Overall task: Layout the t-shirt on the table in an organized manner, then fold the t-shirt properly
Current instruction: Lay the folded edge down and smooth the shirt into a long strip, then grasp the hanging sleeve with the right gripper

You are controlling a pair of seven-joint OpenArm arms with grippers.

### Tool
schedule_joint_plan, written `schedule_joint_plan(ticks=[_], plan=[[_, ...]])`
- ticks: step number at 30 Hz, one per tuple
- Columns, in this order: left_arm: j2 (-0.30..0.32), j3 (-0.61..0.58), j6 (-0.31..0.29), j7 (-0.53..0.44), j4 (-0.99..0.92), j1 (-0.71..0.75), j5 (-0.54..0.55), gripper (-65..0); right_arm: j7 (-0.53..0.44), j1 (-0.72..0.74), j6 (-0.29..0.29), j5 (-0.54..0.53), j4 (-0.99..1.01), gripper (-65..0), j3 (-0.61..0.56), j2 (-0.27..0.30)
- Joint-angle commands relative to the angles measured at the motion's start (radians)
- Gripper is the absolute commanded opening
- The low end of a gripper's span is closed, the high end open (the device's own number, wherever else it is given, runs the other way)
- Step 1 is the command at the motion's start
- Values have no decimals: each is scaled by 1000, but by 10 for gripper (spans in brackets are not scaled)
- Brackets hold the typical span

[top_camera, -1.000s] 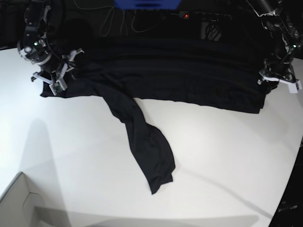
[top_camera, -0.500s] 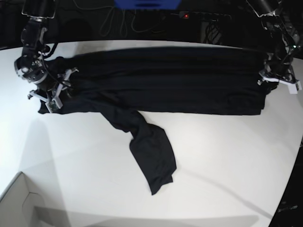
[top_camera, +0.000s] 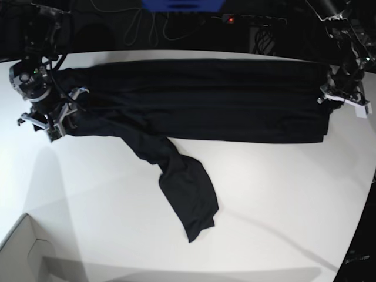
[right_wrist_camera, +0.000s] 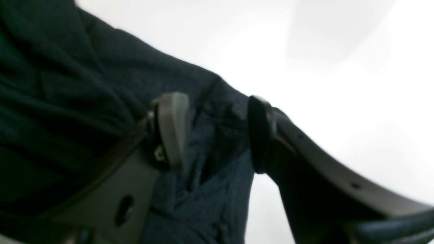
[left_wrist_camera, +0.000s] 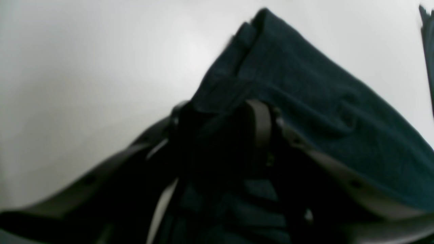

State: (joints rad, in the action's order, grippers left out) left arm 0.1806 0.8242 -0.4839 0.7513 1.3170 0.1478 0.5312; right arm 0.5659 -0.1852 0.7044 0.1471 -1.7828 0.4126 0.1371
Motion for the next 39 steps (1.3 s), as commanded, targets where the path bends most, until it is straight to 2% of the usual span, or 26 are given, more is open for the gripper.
schedule_joint_plan(ticks=[1,4,9,16,19,22,27,32,35,39], plan=[[1,-1,9,30,28,3,-18,-408,-24,6,-6,-14,-39,-360,6,11],[-23,7,9,30,80,5,-18,-408,-24,-9,-6,-16,-93,-327,1,2],[-31,2,9,30,158,17,-18,-408,-24,2,-6,-16,-128,-303,-16,-67],[-48,5,9,30,215,9,-18,-407,-22,60,-6,-14,-119,-303,-194,-84],[-48,5,9,30,224,11,-18,-400,-22,137,-6,-14,-65,-302,-245,-116],[-48,7,9,30,227,16,-18,-337,19,250,-6,-14,41,-302,-274,-141],[-48,7,9,30,229,36,-18,-242,75,488,-6,-16,343,-302,-301,-159],[-49,7,9,30,260,78,-18,-227,70,702,-6,-16,700,-304,-300,-172],[-49,7,9,30,278,92,-18,-227,13,778,-6,-16,863,-305,-298,-172],[-49,7,9,27,279,102,-18,-227,-97,800,-6,-17,980,-302,-298,-169]])
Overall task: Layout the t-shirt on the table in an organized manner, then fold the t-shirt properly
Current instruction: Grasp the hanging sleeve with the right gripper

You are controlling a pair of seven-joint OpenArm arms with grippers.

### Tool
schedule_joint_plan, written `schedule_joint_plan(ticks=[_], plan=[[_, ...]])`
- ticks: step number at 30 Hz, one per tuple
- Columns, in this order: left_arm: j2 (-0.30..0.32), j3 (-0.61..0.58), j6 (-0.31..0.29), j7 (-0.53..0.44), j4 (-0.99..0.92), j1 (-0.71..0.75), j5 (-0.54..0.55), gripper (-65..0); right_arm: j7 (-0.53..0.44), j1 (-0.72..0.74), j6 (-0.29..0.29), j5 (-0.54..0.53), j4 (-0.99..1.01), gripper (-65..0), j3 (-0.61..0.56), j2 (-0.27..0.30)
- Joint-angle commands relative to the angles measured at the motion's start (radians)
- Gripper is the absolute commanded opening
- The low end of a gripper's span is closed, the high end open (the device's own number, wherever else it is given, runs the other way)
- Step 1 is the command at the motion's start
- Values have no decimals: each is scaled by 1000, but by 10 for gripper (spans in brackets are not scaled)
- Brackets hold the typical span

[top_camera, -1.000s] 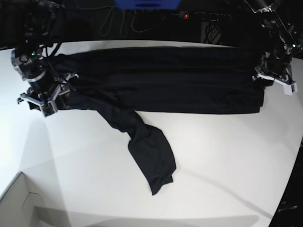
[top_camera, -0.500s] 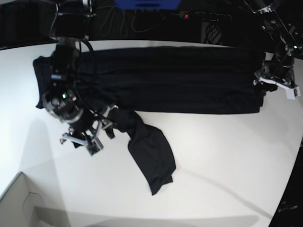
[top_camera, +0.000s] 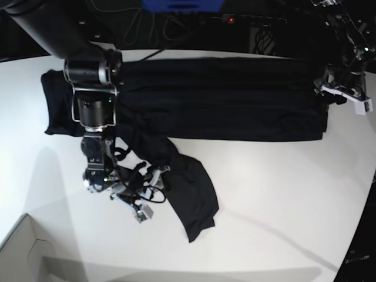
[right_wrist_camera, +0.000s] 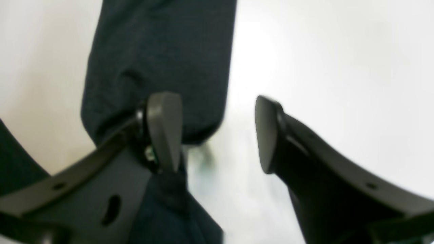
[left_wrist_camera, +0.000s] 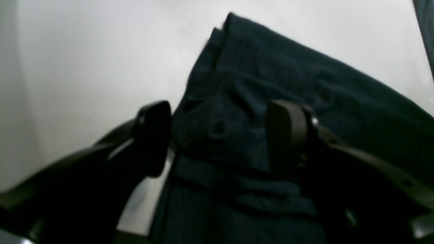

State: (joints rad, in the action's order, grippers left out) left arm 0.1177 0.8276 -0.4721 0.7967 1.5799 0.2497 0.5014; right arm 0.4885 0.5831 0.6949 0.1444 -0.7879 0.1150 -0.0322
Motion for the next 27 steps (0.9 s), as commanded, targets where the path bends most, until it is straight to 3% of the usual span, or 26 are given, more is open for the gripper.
schedule_joint_plan(ticks=[1,11,13,17,22,27], plan=[[14,3,-3,-20,17,0,12,-227,-40,31,3,-15,5,-302,-1,2],[14,5,-3,-15,15,1,12,-227,-141,30,3,-15,140,-330,-1,-2],[14,5,-3,-15,15,1,12,-227,-156,30,3,-15,160,-398,-1,-2],[14,5,-3,-15,15,1,12,-227,-161,33,3,-15,167,-646,-1,-2],[14,5,-3,-15,17,3,12,-227,-84,24,3,-16,20,-650,-2,-22],[15,5,-3,-20,17,12,12,-227,66,-101,3,-16,-357,-650,-19,-85]])
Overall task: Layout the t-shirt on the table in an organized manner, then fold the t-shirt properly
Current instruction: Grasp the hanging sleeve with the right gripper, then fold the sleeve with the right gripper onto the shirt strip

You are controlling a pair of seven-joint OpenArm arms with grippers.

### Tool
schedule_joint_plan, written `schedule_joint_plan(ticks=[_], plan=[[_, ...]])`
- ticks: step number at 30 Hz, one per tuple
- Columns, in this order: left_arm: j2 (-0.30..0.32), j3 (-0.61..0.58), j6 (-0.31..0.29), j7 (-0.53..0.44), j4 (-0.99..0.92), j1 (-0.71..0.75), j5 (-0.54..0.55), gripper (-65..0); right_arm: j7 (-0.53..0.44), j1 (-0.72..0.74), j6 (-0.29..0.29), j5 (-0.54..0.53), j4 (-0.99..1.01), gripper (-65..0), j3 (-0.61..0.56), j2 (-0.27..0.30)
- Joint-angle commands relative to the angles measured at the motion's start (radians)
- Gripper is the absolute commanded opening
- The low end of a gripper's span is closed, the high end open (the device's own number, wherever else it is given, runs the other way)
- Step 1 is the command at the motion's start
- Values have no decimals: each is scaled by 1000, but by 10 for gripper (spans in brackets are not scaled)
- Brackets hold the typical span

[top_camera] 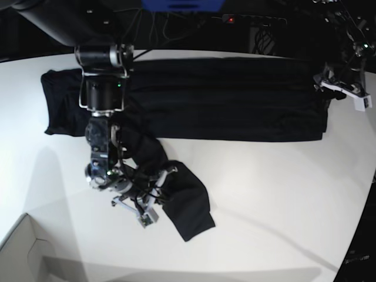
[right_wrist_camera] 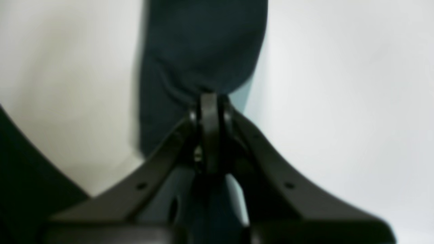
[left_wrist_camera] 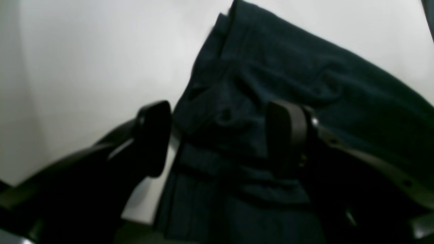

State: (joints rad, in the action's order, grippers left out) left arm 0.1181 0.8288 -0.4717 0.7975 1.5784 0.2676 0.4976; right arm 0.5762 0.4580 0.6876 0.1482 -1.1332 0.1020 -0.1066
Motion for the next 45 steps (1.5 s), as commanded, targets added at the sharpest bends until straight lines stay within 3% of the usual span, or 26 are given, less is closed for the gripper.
schedule_joint_plan(ticks=[1,8,17,34,40,45], plan=[[15,4,-3,-20,18,-6,16,-227,0,-3,11,-19,-83,-650,-18,-26],[10,54,-3,-16,73,-6,16,-227,115,-242,11,-17,-511,-650,-264,-50],[7,108,-3,-16,99,-12,16,-227,110,-419,11,-15,-608,-650,-517,-50],[2,105,-3,-16,121,-31,17,-227,112,-508,11,-15,-577,-650,-644,-50],[4,100,-3,-16,153,-55,17,-227,115,-523,11,-15,-574,-531,-652,-50],[5,99,-3,-16,155,-89,17,-226,112,-542,11,-15,-640,-481,-651,-50]])
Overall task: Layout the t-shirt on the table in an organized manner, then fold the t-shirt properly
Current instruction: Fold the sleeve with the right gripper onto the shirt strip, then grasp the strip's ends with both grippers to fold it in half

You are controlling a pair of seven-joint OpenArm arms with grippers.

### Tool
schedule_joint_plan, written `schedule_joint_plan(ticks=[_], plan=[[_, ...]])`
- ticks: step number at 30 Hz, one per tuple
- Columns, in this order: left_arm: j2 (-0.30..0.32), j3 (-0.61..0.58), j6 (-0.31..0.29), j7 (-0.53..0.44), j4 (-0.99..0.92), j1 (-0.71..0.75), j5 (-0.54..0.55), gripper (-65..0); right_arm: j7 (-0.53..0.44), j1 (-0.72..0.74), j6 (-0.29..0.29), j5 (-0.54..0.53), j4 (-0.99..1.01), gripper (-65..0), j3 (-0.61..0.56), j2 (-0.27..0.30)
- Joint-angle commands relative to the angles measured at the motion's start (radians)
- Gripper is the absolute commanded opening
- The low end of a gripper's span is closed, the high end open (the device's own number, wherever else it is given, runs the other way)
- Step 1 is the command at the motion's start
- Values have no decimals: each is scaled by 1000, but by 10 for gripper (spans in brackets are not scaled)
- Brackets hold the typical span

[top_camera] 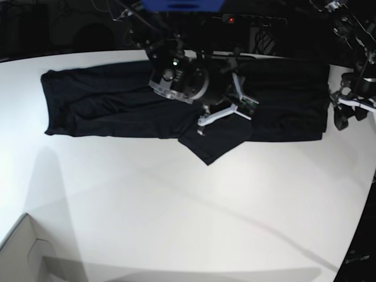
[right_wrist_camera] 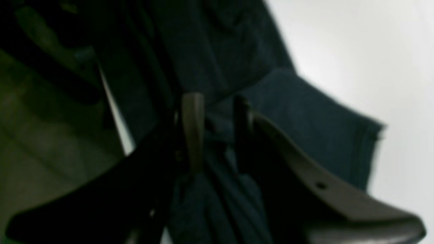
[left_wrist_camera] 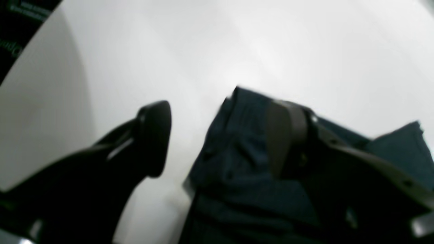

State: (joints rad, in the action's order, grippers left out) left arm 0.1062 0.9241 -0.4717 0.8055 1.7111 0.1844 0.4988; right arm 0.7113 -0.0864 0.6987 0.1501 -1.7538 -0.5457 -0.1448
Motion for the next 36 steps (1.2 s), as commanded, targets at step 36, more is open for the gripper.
schedule_joint_plan(ticks=[36], plan=[[-263,-922,390,-38,-233,-282,-303,-225,-23,-218,-1,-22,-226,-484,895,116]])
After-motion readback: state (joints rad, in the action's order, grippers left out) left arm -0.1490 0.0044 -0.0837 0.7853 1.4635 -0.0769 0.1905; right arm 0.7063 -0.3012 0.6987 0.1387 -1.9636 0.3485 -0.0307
